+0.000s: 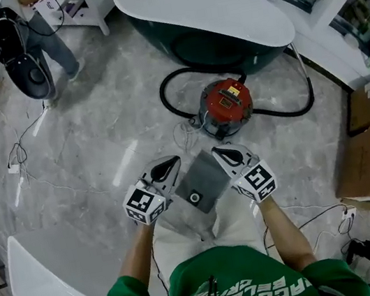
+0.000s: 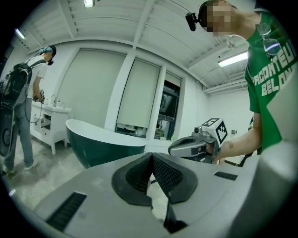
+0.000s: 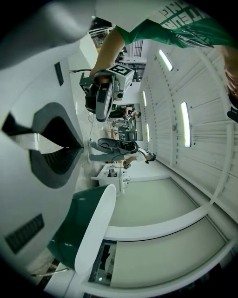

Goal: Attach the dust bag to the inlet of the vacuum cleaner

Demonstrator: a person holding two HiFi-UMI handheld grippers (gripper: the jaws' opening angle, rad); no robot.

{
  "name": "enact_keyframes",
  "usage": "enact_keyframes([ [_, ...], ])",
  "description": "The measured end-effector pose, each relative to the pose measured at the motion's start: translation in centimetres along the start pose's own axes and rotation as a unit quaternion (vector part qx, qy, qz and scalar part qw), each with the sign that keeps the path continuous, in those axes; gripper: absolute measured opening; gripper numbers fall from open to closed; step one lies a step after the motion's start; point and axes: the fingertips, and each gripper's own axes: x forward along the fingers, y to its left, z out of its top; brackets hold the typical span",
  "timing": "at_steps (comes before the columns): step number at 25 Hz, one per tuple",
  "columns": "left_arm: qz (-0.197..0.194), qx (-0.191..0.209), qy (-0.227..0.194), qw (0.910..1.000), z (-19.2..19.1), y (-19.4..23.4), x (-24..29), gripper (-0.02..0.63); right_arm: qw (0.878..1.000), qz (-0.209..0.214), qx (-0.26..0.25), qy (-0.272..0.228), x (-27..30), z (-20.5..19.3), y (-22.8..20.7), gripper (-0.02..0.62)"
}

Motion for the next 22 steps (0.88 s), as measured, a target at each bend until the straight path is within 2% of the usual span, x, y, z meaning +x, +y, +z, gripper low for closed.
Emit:
enact_keyframes([
  [5, -0.05, 0.05, 0.006, 0.9975, -9.5, 3.5, 5.0, 0.003, 1.0, -0.002, -0.015, -0.006, 4.6, -9.6, -4.4, 0.009],
  [11, -0.077, 0.081, 0.013, 0.9937, -19.9, 7.1, 9.0, 0.004, 0.999, 0.005, -0.029, -0.035, 9.5, -18.3, -8.6, 0.009],
  [15, -0.092, 0.118, 0.012, 0.9887, -23.7, 9.1, 10.5, 0.003, 0.997, 0.008, -0.056, -0.051, 12.1, -22.2, -10.1, 0.009],
  [22, -0.101, 0.125, 0.011, 0.9869, -28.7, 11.1, 12.5, 0.003, 0.997, 0.024, -0.063, -0.042, 15.0, -28.0, -10.7, 0.009],
])
